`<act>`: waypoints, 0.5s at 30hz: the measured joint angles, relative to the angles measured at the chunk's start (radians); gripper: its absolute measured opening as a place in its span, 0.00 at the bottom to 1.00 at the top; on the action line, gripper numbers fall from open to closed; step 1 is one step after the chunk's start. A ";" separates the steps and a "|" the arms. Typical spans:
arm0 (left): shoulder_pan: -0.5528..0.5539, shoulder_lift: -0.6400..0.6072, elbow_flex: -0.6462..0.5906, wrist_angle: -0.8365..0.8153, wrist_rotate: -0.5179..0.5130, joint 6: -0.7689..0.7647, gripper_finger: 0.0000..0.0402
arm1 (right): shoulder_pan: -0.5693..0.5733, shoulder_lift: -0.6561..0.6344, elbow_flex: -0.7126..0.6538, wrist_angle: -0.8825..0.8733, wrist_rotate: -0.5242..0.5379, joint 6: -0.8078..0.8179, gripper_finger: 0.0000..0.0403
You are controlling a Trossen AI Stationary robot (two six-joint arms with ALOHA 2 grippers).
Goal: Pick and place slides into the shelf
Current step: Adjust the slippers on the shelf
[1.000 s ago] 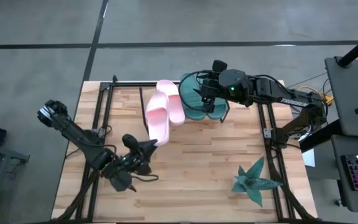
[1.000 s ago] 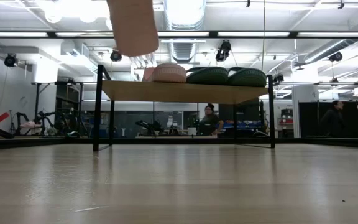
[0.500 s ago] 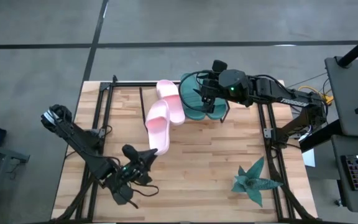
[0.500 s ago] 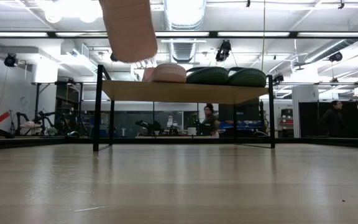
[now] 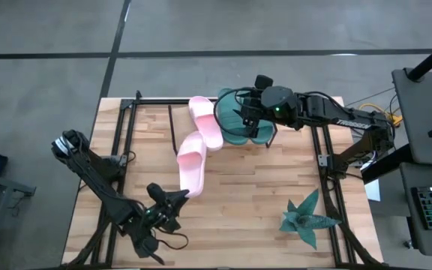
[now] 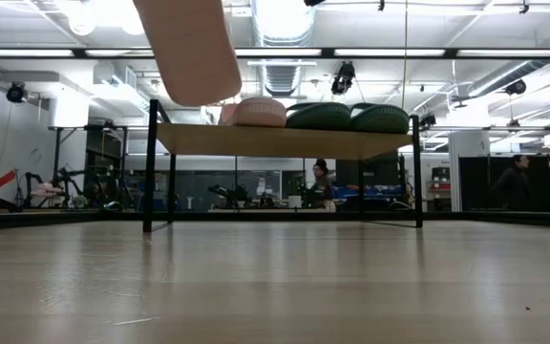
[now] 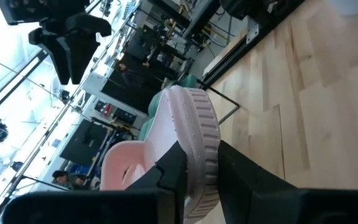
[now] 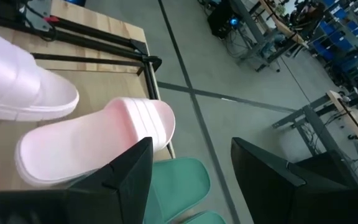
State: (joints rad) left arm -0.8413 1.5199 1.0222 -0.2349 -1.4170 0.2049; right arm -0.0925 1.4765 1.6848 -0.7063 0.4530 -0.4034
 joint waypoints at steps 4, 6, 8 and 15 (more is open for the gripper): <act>0.001 0.004 0.000 -0.107 0.016 -0.103 0.11 | 0.000 0.000 -0.004 0.000 0.000 0.000 0.52; 0.002 0.004 0.005 -0.182 0.046 -0.182 0.11 | 0.000 0.000 -0.004 0.000 0.000 0.000 0.52; 0.003 0.004 0.013 -0.249 0.054 -0.254 0.11 | 0.000 0.000 -0.004 0.000 0.000 0.000 0.52; 0.015 0.003 0.016 -0.337 0.062 -0.314 0.11 | 0.000 0.000 -0.004 0.002 0.000 0.000 0.52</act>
State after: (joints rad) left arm -0.8259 1.5234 1.0382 -0.5718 -1.3547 -0.1094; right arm -0.0925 1.4765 1.6806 -0.7048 0.4530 -0.4034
